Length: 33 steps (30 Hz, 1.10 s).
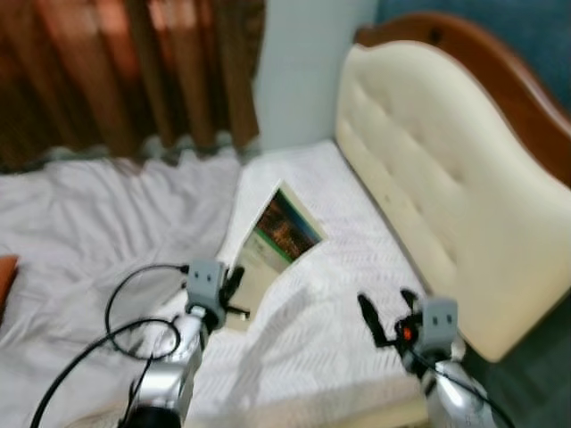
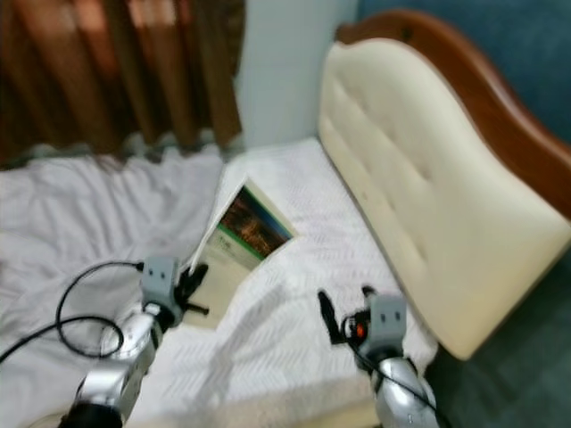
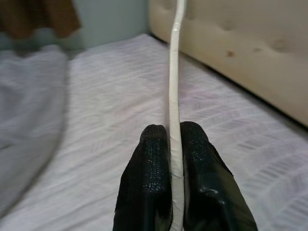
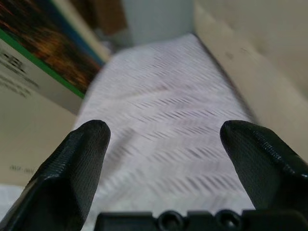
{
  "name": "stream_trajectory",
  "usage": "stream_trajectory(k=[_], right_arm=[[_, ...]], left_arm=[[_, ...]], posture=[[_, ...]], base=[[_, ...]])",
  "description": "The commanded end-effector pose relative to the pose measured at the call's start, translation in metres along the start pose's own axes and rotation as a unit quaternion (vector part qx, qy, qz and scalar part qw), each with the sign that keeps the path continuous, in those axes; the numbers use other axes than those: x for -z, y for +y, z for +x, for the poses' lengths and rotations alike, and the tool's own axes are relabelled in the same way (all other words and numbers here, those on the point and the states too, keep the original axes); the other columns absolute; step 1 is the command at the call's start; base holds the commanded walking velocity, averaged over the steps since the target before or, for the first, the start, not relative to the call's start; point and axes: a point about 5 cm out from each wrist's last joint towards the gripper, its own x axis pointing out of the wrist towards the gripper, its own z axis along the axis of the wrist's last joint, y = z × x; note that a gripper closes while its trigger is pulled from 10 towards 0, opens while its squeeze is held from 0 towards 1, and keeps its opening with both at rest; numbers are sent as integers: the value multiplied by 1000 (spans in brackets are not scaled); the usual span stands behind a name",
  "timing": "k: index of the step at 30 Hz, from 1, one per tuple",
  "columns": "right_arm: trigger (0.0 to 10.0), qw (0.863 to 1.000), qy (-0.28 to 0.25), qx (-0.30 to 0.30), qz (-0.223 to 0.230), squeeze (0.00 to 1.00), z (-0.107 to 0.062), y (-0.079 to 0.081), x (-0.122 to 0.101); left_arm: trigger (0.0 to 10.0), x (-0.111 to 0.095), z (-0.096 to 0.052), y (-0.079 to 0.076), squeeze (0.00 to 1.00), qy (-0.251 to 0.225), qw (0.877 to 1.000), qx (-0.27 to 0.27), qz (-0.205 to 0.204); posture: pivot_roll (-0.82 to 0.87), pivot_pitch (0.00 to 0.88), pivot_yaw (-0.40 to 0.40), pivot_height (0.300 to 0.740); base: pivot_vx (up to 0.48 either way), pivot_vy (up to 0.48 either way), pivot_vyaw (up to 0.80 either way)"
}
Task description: Clean up the room
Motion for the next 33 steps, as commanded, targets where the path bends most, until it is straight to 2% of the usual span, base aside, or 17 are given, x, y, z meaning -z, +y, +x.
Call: stream_trajectory(k=[1,4,6,7,8,10,12,14,16,19,24,26,28,30,31,32,33], right_arm=[[10000,1000,-4,7,-10,0,-3,-5,-5],[10000,1000,4,-1,-14,0,-11,-2,-4],[10000,1000,10,-15,-20,0,-21,4,-7],[10000,999,19,-28,-22,0,-32,9,-11],[10000,999,21,-31,-22,0,-35,11,-13],[10000,998,34,-48,-28,0,-49,15,-18],[10000,997,40,-55,-29,0,-57,18,-21],[10000,994,66,-75,-33,0,-77,25,-24],[10000,992,85,-84,-36,0,-96,29,-30],[10000,990,109,-85,-39,0,-119,32,-38],[10000,987,134,-85,-38,0,-132,32,-39],[10000,985,146,-82,-34,0,-136,32,-44],[10000,985,147,-80,-30,0,-136,32,-43],[10000,987,137,-81,-2,0,-135,35,-46],[10000,987,137,-81,-2,0,-135,35,-46],[10000,985,126,-104,51,0,-132,45,-48],[10000,983,124,-114,67,0,-132,49,-48]], left_arm=[[10000,-8,6,-9,0,-19,1000,22,11],[10000,-10,15,-19,0,-17,999,47,-1],[10000,-12,25,-34,0,-7,997,78,-17],[10000,-25,39,-54,0,-19,992,108,-57],[10000,-29,41,-59,0,-25,991,114,-67],[10000,-51,58,-74,0,-46,983,123,-125],[10000,-60,66,-78,0,-52,980,118,-150],[10000,-54,74,-56,0,-31,970,36,-239],[10000,-36,69,-32,0,-4,952,-41,-302],[10000,0,49,-5,0,44,929,-134,-342],[10000,20,34,12,0,71,921,-178,-339],[10000,30,19,40,0,96,925,-219,-294],[10000,31,15,47,0,98,926,-228,-283],[10000,29,7,64,0,99,931,-242,-254],[10000,29,7,64,0,99,931,-242,-254],[10000,20,-2,90,0,94,939,-259,-205],[10000,17,-5,98,0,92,941,-263,-191]], posture=[[-177,19,25,740],[-199,70,13,740],[-235,146,-7,740],[-271,209,-33,740],[-271,209,-33,740],[-348,331,-89,740],[-372,349,-106,740],[-453,429,-156,740],[-517,471,-190,740],[-572,497,-232,740],[-583,531,-256,740],[-558,536,-251,740],[-535,529,-240,740],[-510,522,-228,740],[-510,522,-228,740],[-491,522,-217,740],[-491,522,-217,740]], base=[[281,-386,0],[279,-389,0],[416,0,0],[0,0,0],[0,0,0],[0,0,0],[0,0,0],[0,0,0],[0,0,0],[0,0,0],[0,0,0],[0,0,0],[0,0,0],[0,0,0],[0,0,0],[0,0,0],[0,0,0]])
